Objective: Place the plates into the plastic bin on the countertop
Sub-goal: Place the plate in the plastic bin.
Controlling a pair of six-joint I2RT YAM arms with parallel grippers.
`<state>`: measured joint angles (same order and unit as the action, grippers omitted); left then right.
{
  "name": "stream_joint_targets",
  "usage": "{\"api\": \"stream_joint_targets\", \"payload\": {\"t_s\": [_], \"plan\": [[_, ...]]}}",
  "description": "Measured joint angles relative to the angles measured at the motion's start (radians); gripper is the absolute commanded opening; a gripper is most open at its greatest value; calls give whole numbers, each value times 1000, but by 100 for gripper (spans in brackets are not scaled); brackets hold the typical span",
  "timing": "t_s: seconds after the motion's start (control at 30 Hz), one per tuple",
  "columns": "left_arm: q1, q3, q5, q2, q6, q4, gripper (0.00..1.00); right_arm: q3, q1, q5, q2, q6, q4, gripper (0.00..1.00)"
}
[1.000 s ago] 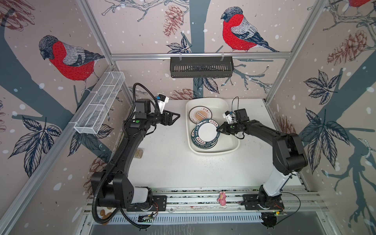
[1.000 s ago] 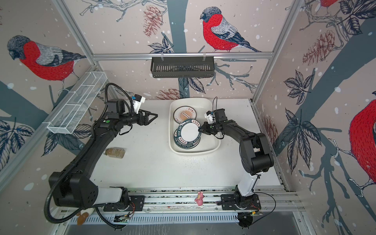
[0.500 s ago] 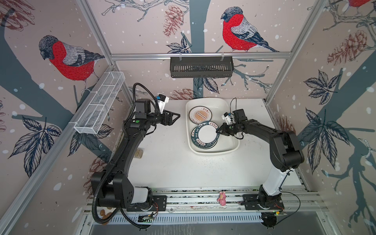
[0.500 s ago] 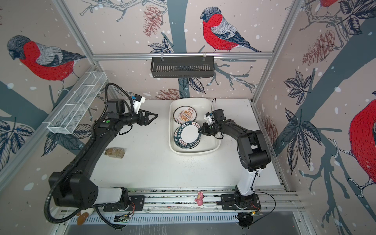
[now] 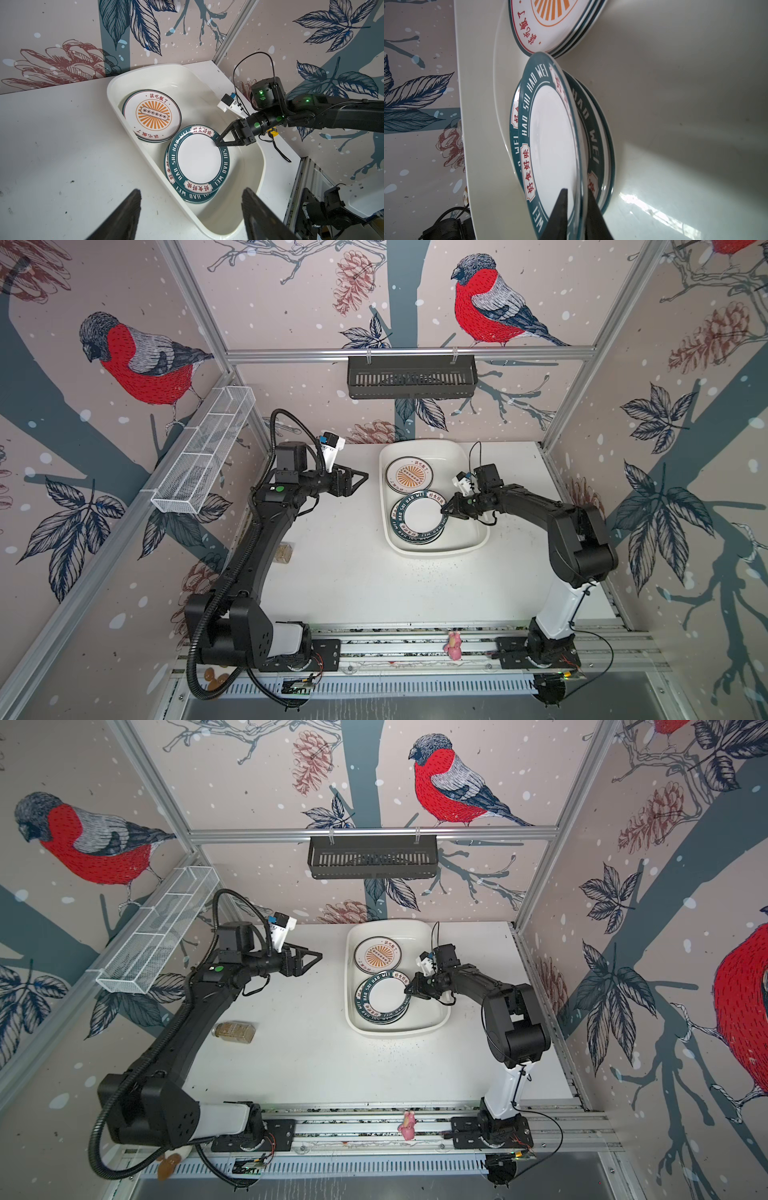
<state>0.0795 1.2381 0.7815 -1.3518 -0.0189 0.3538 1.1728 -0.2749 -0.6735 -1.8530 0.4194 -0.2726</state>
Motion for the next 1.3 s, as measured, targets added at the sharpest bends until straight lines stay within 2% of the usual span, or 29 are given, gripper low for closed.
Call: {"api": "stream_joint_targets", "payload": {"t_s": [0.3, 1.3], "plan": [[0, -2, 2, 5, 0, -2, 76, 0, -2, 23, -2, -3, -7, 24], [0, -16, 11, 18, 0, -6, 77, 0, -18, 65, -4, -7, -18, 33]]}}
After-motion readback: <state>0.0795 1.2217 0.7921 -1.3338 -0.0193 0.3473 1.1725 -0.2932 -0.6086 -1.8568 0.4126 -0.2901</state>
